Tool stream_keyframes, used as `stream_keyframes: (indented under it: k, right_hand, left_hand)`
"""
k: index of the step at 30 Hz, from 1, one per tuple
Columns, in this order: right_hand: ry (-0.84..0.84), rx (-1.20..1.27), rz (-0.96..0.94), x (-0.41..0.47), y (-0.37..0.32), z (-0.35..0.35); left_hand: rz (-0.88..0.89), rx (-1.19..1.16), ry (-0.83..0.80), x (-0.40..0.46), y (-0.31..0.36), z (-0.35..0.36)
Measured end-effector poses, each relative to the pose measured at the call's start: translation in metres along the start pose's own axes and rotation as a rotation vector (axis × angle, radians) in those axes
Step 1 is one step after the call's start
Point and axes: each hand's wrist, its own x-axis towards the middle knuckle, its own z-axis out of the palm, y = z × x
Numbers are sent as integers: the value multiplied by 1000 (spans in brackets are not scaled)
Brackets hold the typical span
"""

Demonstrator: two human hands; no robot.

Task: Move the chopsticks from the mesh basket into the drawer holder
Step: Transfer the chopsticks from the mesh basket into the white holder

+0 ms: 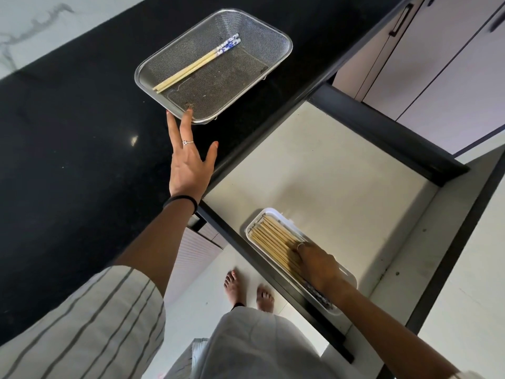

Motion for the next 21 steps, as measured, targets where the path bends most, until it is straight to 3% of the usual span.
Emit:
stream_keyframes:
  k: [10, 17, 21]
  right_hand:
    - [28, 2, -88, 5, 6, 14]
    - [-138, 84, -110, 6, 12, 15]
    - [-132, 121, -157, 2, 21, 16]
  left_hand:
    - [5, -20, 4, 1, -1, 0]
    - [-6, -19, 6, 1, -1, 0]
    - [-14, -14, 1, 1, 0, 0]
